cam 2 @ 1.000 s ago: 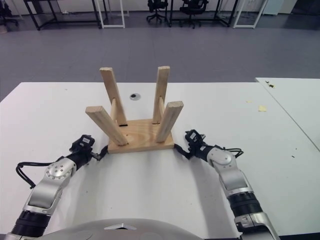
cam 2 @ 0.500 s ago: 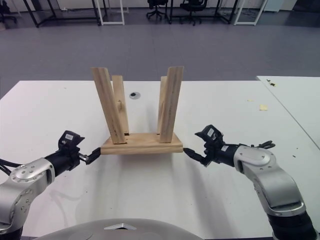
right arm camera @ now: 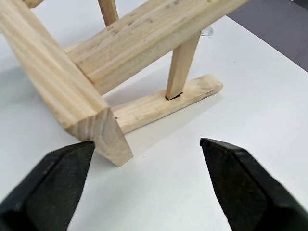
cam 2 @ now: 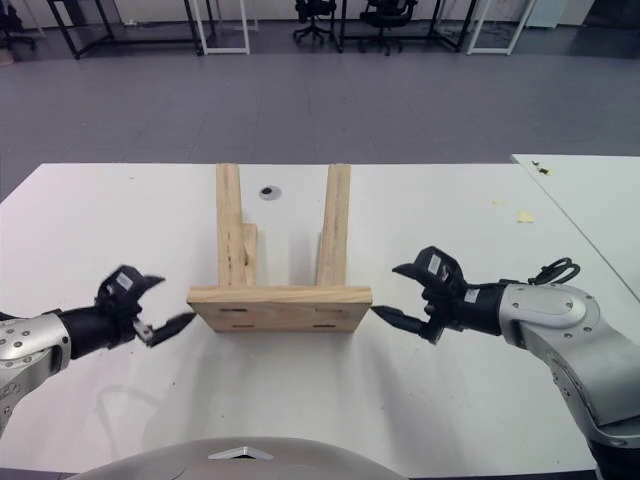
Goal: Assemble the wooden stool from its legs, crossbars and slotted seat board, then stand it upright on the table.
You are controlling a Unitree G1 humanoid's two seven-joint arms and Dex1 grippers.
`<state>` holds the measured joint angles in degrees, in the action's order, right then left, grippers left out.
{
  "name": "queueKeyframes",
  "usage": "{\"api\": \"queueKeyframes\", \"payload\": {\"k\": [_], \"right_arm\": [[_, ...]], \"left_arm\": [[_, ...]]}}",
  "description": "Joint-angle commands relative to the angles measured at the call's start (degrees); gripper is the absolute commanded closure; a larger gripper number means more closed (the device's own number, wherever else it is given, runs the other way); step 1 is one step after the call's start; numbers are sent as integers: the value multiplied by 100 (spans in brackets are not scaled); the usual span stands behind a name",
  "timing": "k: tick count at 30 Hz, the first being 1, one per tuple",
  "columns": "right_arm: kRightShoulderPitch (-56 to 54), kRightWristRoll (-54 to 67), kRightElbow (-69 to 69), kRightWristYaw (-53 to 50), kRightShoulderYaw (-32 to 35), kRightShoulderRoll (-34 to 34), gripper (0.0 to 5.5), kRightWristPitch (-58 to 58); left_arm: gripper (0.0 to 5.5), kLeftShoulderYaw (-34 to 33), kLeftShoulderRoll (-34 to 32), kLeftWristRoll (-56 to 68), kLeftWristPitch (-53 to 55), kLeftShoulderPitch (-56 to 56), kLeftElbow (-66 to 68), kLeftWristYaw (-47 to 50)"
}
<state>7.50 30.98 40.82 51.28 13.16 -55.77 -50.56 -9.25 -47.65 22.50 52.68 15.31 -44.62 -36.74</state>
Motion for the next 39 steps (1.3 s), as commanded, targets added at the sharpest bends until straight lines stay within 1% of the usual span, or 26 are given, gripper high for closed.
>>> {"api": "queueKeyframes", "payload": {"k": [1, 3, 7, 9, 10, 13, 20, 24, 26, 28, 30, 32, 34, 35, 37, 39], "right_arm": [[-128, -284, -429, 676, -364, -590, 139, 615], [-592, -297, -764, 964, -792, -494, 139, 907], [-1370, -471, -1586, 1259, -1695, 40, 139, 1381], [-1431, -618, -1817, 1375, -2006, 185, 177, 1632], [-1417, -666, -1854, 1405, -2098, 205, 206, 1711], [-1454, -787, -1951, 1386, -2219, 338, 264, 1890], [-1556, -1021, -2118, 1337, -2326, 543, 387, 2225], [-1585, -954, -2012, 1386, -2237, 554, 399, 2257], [-1660, -801, -1842, 1410, -2065, 505, 403, 2168], [-1994, -285, -1542, 1480, -1666, 434, 403, 1816], [-2591, 571, -1348, 1707, -1169, 226, 403, 1186], [-3551, 1430, -1432, 2140, -844, -156, 403, 445], [-4566, 1966, -1781, 2505, -828, -349, 404, -166], [-5206, 2335, -2075, 2675, -854, -383, 406, -651], [-6468, 3135, -2791, 2998, -958, -342, 406, -1916], [-7234, 3553, -3386, 3259, -1137, -210, 408, -3012]], "left_arm": [[80, 327, -895, -619, -1263, 28, 999, -872], [80, 516, -790, -366, -1824, -189, 1244, -1453], [80, 1229, -199, -196, -2412, -882, 1807, -1945], [76, 1531, 36, -323, -2649, -1320, 2183, -2063], [76, 1603, 126, -333, -2731, -1518, 2302, -2104], [131, 1660, 197, -318, -2852, -1755, 2460, -2217], [245, 1731, -22, -389, -3061, -1716, 2658, -2653], [298, 1527, 38, -82, -3037, -1997, 2529, -2755], [336, 1470, -21, -79, -3066, -2179, 2396, -2783], [352, 1271, -96, 263, -2818, -2480, 2066, -2880], [353, 983, -256, 993, -2258, -2921, 1787, -3146], [356, 722, -651, 1897, -1460, -3632, 1719, -3649], [362, 563, -934, 2695, -655, -4471, 1841, -3945], [375, 524, -1006, 3201, -59, -5121, 2095, -4037], [392, 544, -963, 3996, 1226, -6401, 2831, -4112], [396, 652, -757, 4275, 2268, -7220, 3529, -4103]]}}
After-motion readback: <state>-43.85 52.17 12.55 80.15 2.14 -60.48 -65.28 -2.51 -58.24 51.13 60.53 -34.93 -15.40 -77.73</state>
